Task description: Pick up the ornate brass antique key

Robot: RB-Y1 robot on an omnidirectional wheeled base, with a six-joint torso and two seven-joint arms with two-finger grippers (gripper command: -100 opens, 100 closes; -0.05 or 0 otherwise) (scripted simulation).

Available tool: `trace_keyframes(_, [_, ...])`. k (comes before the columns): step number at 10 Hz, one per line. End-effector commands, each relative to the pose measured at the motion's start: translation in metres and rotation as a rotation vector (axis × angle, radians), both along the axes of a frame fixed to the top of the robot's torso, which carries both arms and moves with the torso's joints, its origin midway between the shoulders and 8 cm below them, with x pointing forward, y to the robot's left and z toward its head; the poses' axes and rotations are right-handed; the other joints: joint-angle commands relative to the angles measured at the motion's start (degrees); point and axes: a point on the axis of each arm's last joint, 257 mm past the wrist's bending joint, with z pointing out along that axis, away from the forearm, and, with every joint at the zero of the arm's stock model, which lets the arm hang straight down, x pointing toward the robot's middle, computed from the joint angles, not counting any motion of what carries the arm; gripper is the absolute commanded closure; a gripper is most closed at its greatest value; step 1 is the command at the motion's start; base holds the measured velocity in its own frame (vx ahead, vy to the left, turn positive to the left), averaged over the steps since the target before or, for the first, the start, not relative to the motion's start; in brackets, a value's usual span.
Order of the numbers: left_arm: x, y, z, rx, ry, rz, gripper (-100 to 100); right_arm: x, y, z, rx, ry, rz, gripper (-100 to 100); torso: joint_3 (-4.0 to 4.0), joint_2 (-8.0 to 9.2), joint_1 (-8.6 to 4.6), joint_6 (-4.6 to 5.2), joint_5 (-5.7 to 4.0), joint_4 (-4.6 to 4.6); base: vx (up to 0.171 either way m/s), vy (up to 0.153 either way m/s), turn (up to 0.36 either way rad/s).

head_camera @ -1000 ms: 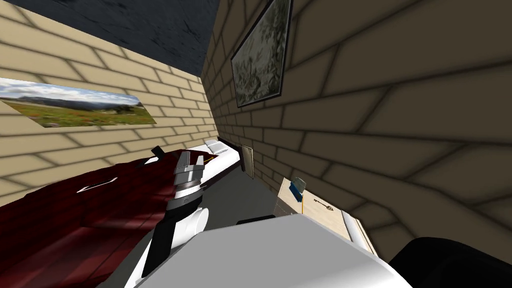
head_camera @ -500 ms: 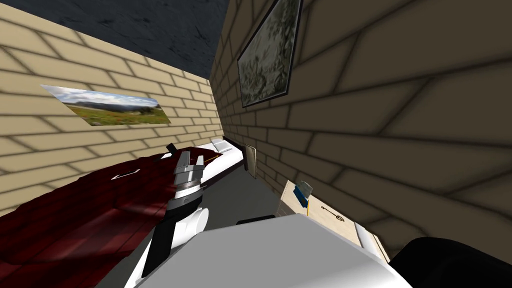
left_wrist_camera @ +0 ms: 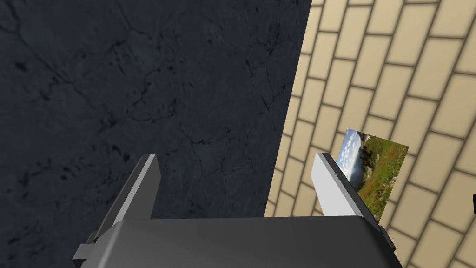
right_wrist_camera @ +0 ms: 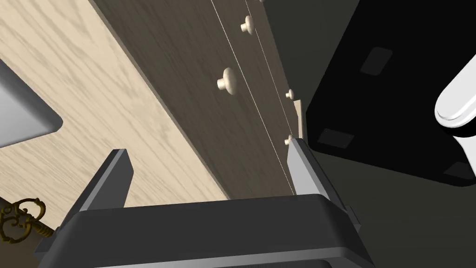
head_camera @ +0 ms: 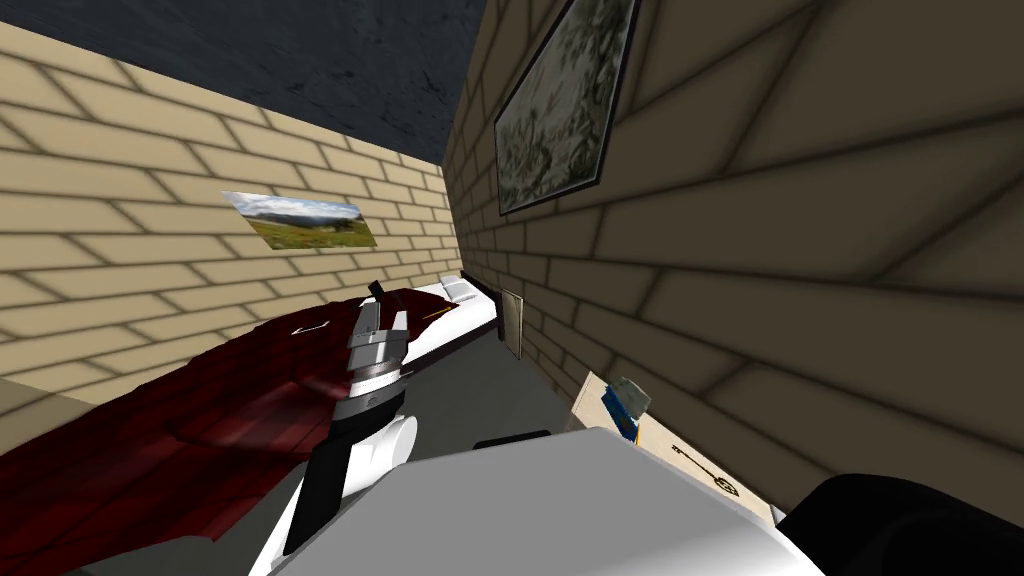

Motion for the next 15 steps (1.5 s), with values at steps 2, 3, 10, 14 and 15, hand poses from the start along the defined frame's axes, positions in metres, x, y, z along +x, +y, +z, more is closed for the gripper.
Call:
trace_keyframes(2, [0.000,0.000,0.000,0.000,0.000,0.000,0,-0.017,-0.025,0.009,-0.048,0.059,0.034,-100,-0.02,-0.04,-0.07,0.00,-0.02,-0.01,0.046,-0.034,0.244])
trace_keyframes(3, [0.000,0.000,0.000,0.000,0.000,0.000,0,-0.023,-0.040,0.015,-0.077,0.088,0.053,-100,0.00,0.02,-0.05,0.06,-0.01,-0.01,0.027,-0.029,0.230])
trace_keyframes(10, [0.000,0.000,0.000,0.000,0.000,0.000,0,-0.026,-0.083,0.031,-0.160,0.153,0.103,-100,-0.05,-0.07,-0.14,0.08,-0.04,-0.02,0.042,-0.043,0.155])
trace_keyframes(14, [0.000,0.000,0.000,0.000,0.000,0.000,0,-0.019,-0.088,0.031,-0.172,0.158,0.117,-100,0.01,0.01,-0.05,0.03,-0.02,0.01,0.024,-0.030,0.112])
trace_keyframes(15, [0.000,0.000,0.000,0.000,0.000,0.000,0,-0.018,-0.088,0.031,-0.173,0.157,0.118,0,0.03,0.06,0.00,0.11,-0.03,0.00,0.004,-0.006,-0.008])
